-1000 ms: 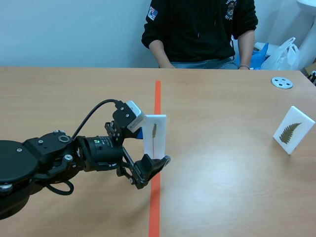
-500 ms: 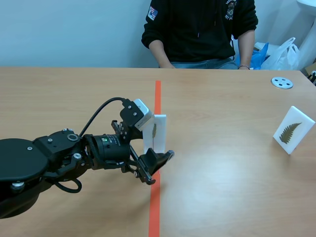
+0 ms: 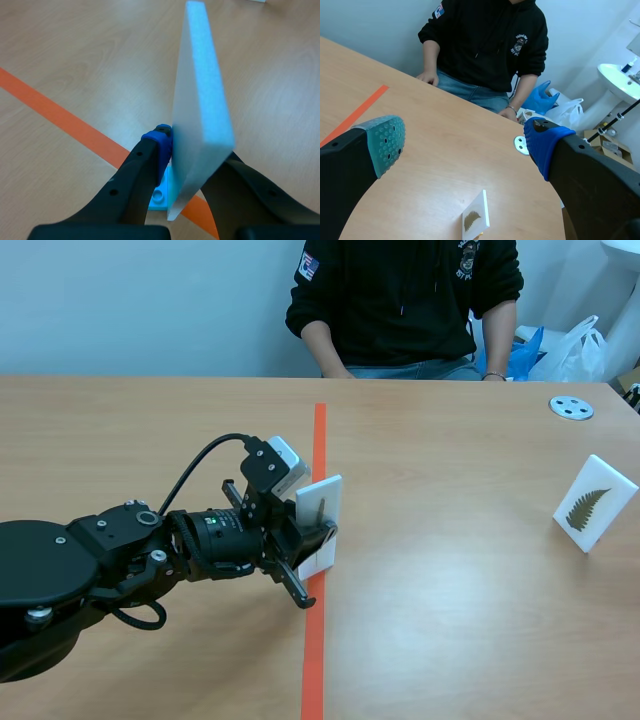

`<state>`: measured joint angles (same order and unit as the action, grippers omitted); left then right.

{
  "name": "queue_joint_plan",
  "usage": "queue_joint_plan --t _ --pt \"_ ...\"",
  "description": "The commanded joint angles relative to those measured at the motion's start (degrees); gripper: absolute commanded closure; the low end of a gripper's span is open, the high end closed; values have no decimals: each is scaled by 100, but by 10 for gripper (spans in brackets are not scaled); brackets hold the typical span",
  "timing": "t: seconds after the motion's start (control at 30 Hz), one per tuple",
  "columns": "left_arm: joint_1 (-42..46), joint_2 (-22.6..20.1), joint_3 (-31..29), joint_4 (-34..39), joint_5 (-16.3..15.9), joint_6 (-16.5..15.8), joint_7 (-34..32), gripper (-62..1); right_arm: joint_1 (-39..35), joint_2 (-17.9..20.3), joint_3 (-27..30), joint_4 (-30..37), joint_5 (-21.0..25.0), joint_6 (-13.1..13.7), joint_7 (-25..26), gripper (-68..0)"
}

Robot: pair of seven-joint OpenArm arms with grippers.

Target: Sort the leaf by its shape. The table is split by an orange tape line. A compound leaf with several leaflets goes to the left side, a simple leaf with one blade goes to the right side. Return to the home posture when a red brick is placed on the table.

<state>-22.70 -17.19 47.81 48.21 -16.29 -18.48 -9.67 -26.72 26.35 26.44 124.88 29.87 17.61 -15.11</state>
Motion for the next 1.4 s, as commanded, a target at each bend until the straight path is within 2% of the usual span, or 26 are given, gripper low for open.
queue_joint_plan --t 0.0,0.27,0.4,0.5,0.63,0.7,0.87,1.03,1.37 --pt "-83 15 -48 81 -33 -11 -101 -42 -13 61 2 4 13 -39 85 -489" --pt "-83 2 -66 90 -37 -11 -118 -42 -13 61 2 4 11 -39 85 -489" --pt "-81 -98 -310 140 -42 -11 -116 -42 -13 63 2 4 11 -39 85 -489" --pt "-63 -271 -643 240 -98 -37 -20 -42 -13 63 2 4 -11 -39 85 -489" --pt "133 -634 -1235 560 -363 -57 188 -42 -13 63 2 4 -116 -39 85 -489" --pt "291 -807 -1576 649 -367 -52 192 -42 -11 63 2 4 -116 -39 85 -489" --pt "671 -1226 -2402 662 -686 -50 179 -42 -11 63 2 4 -116 -39 87 -489" --pt "1067 -1591 -3154 660 -817 -2 179 -42 -11 63 2 4 -116 -39 85 -489" --pt "1851 -2039 -4297 649 -1080 197 181 -42 -13 61 2 4 -116 -39 85 -489"
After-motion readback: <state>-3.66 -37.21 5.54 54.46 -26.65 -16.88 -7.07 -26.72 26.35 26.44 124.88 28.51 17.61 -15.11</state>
